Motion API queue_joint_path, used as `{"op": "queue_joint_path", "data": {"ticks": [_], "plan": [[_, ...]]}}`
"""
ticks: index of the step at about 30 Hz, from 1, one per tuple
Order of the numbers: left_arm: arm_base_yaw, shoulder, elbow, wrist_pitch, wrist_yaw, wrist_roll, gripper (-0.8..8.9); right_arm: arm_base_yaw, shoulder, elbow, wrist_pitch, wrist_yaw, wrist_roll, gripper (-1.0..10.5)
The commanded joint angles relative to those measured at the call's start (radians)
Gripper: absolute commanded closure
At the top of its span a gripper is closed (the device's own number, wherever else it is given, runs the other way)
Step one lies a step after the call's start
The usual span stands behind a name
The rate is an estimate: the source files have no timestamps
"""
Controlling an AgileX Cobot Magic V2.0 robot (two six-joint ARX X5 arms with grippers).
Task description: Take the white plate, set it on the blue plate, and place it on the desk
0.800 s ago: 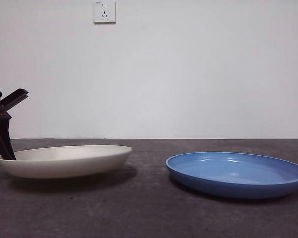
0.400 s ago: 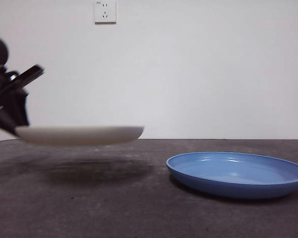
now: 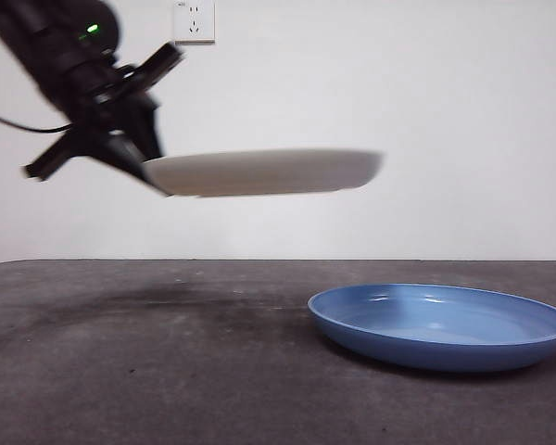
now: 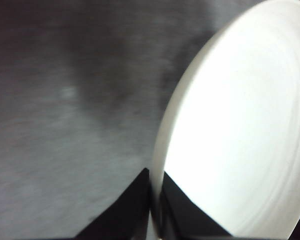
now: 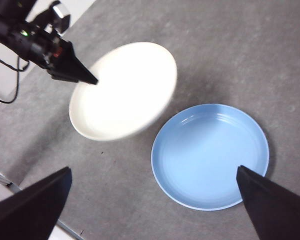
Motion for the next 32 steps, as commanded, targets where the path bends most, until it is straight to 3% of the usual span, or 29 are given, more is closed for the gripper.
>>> {"op": "queue_joint_path", "data": {"ticks": [1,14,22,32], "plan": [[-0.063,0.037,0.048,0.033,0.001,-0.053,7.98,0.003,0.002,0.043,-0.010,0.009,-0.016,3.7],[-0.278,0.326,0.312,0.032,-0.043,-0.093,7.98,0.004,-0.026,0.081,-0.102,0.064,-0.035,3.7],[-0.323,0.466,0.412,-0.006,-0.056,-0.087,7.98,0.004,-0.033,0.081,-0.124,0.061,-0.035,3.7],[-0.325,0.507,0.419,-0.011,-0.097,-0.055,7.98,0.004,-0.036,0.081,-0.125,0.060,-0.035,3.7]]}}
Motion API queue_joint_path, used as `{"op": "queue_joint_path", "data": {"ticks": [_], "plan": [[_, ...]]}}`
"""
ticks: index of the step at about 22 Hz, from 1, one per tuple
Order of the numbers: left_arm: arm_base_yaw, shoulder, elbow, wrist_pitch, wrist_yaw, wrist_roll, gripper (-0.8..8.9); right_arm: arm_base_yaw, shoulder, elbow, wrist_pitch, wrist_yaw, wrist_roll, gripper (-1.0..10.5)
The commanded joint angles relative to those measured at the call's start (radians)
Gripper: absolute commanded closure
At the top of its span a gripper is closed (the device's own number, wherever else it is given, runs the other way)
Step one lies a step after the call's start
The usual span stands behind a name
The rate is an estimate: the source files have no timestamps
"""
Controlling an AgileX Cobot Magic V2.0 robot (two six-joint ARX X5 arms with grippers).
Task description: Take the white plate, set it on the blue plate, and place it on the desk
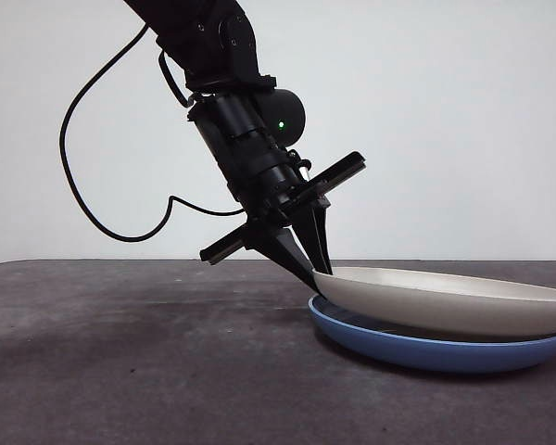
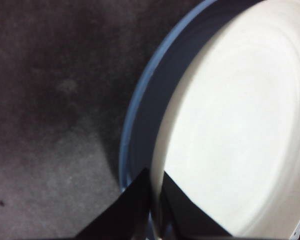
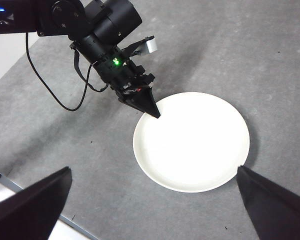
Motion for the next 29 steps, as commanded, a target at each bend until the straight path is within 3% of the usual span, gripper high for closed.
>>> {"op": "queue_joint_path", "data": {"ticks": [1,15,16,19,20,25,29], "plan": [[-0.008,0.019,0.032,0.015,0.001,0.023,7.98,0.004,0.002,0.018,0.006,-0.002,-0.012,3.7],[-0.005,0.019,0.035,0.039,0.000,0.072,7.77,0.004,0.002,0.018,0.005,-0.002,-0.011,3.7],[-0.004,0.019,0.036,0.039,0.000,0.074,7.44,0.004,0.002,0.018,0.005,-0.002,-0.011,3.7],[-0.003,0.019,0.050,0.034,0.000,0.076,4.69,0.004,0.002,0.018,0.005,-0.002,-0.011,3.7],[-0.003,0.018,0.057,0.034,0.000,0.080,4.19,0.004,0.002,0.018,0.005,-0.002,-0.011,3.7],[-0.003,0.018,0.174,-0.042,-0.013,0.146,3.33,0.004,0.002,0.018,0.001,-0.002,-0.011,3.7],[-0.003,0.018,0.325,-0.197,-0.044,0.194,2.78,0.004,0.002,0.018,0.002,-0.002,-0.012,3.7]]}}
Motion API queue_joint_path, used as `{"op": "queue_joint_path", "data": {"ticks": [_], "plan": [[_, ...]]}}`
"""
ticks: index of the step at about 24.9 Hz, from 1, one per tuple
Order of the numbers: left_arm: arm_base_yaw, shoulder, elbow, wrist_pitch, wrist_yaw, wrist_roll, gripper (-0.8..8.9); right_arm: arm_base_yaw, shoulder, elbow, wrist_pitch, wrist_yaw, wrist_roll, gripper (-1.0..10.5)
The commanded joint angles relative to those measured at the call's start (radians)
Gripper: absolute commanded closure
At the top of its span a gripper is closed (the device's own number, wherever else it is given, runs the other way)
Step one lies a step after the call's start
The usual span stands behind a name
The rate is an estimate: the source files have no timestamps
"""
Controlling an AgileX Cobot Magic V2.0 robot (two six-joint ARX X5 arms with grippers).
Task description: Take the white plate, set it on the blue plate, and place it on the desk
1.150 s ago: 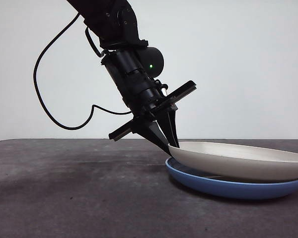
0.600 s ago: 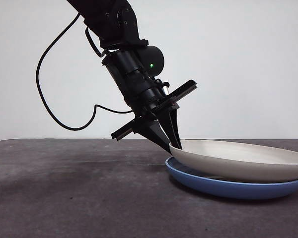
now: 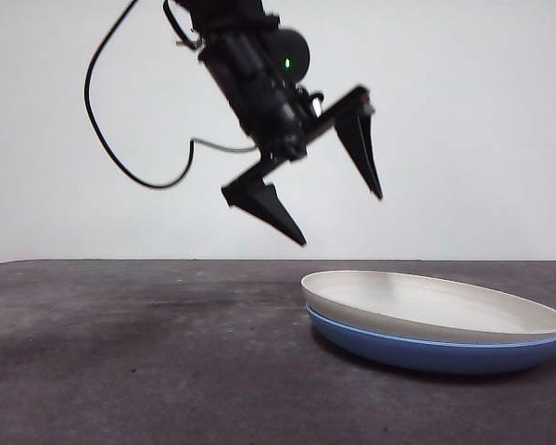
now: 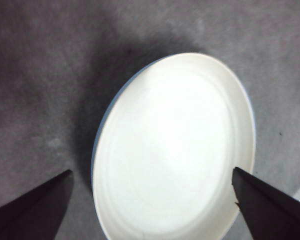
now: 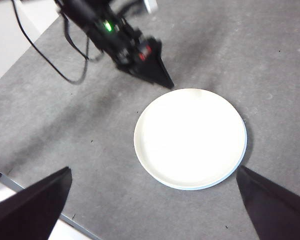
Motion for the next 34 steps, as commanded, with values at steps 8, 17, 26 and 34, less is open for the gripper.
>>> {"op": "queue_joint_path", "data": {"ticks": [8,17,26,34], "plan": [[-0.010,-0.173,0.187,-0.282,-0.005,0.167,2.78,0.004,0.002,0.018,0.009,-0.001,-0.011,3.7],[-0.017,-0.591,0.179,-0.411,-0.042,0.217,2.14,0.004,0.002,0.018,0.008,-0.002,-0.004,3.7],[-0.023,-0.957,-0.110,-0.381,-0.042,0.249,2.14,0.004,0.002,0.018,-0.008,-0.001,0.041,3.7],[-0.023,-1.268,-0.435,-0.270,-0.042,0.266,2.14,0.004,0.003,0.018,-0.053,-0.002,0.091,3.7]]}}
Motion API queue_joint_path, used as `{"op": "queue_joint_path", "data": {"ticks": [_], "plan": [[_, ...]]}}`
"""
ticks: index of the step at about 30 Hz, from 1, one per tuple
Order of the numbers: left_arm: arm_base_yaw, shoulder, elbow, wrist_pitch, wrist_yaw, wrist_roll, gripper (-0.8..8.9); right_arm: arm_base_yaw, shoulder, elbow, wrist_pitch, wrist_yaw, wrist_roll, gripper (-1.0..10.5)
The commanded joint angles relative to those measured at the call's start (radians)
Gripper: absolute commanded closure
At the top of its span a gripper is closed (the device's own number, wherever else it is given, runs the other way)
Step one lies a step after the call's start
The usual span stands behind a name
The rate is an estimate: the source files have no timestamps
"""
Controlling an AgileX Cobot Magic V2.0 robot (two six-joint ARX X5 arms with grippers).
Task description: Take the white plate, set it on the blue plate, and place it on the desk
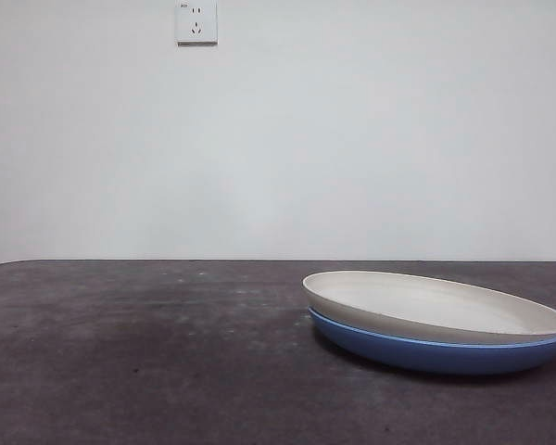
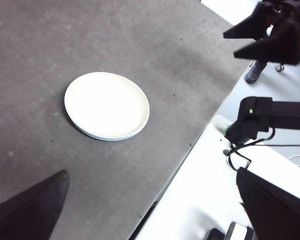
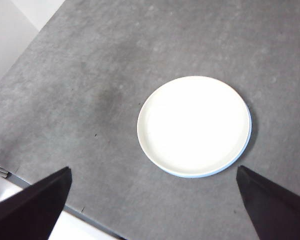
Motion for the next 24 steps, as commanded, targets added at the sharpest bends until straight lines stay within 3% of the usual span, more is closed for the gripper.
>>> {"op": "queue_joint_path", "data": {"ticks": [1,12,15,24], "plan": [[-0.009,-0.067,-0.065,0.018,-0.002,0.021,2.14,0.004,0.003,0.018,-0.019,-0.002,0.037,3.7],[-0.008,-0.294,-0.251,0.073,-0.033,0.036,2.15,0.004,0.003,0.018,-0.073,0.002,0.068,3.7],[-0.008,-0.317,-0.269,0.074,-0.085,0.039,2.16,0.004,0.003,0.018,-0.073,0.002,0.084,3.7],[-0.008,-0.325,-0.271,0.078,-0.090,0.040,2.16,0.003,0.156,0.018,-0.074,0.005,0.117,3.7]]}}
